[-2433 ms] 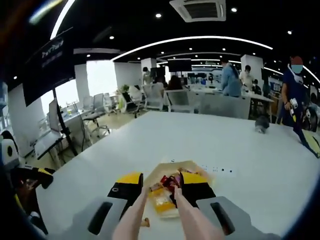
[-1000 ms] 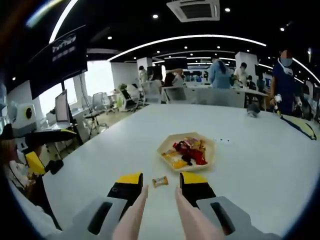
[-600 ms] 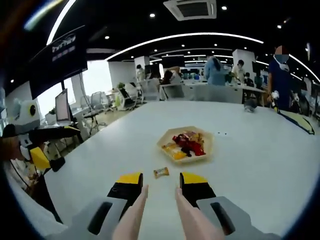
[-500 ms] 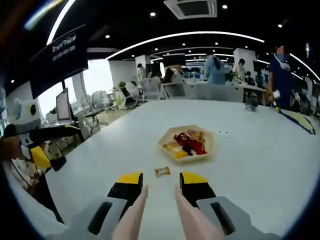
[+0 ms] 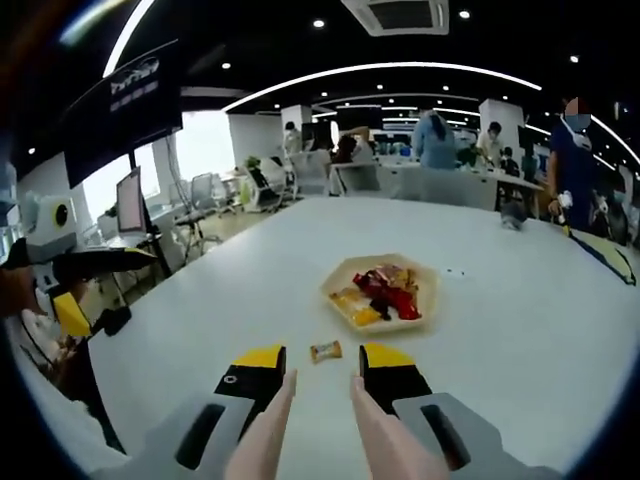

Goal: Place the target food into the container with the food tongs after gripping and lifting it, then release it inside without dropping or visibly crushing the food.

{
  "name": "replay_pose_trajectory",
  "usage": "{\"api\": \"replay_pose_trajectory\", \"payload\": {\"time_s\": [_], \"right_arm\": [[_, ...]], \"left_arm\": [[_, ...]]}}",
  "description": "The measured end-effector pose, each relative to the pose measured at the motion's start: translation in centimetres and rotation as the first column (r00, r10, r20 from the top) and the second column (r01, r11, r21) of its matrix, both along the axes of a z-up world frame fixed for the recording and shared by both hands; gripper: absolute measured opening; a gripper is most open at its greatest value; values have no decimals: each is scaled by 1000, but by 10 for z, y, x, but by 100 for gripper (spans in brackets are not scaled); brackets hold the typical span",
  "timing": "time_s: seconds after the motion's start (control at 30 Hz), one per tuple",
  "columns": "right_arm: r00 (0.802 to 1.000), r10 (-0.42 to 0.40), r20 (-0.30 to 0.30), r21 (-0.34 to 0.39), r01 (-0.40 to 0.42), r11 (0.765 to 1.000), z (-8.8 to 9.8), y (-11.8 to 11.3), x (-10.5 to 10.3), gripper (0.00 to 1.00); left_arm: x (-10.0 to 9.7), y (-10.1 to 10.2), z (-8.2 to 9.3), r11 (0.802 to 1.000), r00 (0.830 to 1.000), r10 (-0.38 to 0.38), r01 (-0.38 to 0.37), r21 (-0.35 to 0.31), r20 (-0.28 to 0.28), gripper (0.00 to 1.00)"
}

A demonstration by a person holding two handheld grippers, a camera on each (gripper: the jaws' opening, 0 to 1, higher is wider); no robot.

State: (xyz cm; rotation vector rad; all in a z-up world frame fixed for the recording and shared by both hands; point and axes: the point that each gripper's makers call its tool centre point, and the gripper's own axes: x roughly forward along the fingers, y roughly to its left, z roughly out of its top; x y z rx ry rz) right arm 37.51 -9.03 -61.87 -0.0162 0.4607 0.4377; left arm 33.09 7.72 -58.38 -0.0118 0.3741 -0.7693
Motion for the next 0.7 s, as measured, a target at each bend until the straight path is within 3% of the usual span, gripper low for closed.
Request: {"api": "replay_pose_trajectory", "payload": {"time_s": [0.27,0.37,0.7], "right_arm": [[999,48,18,-46,-47,998,-3,7,27,28],[998,56,11,-61,-55,997,-10,8,38,28],[990,137,-43,-91,-140,986,-53,30,68,28]], "left_arm": [[7,5,-4,1000,1000,19,-19,4,-4,99],[12,11,-6,998,998,57,-57,-9,-14,99],[12,17,-14,996,996,83,-84,-16,-45,99]]}}
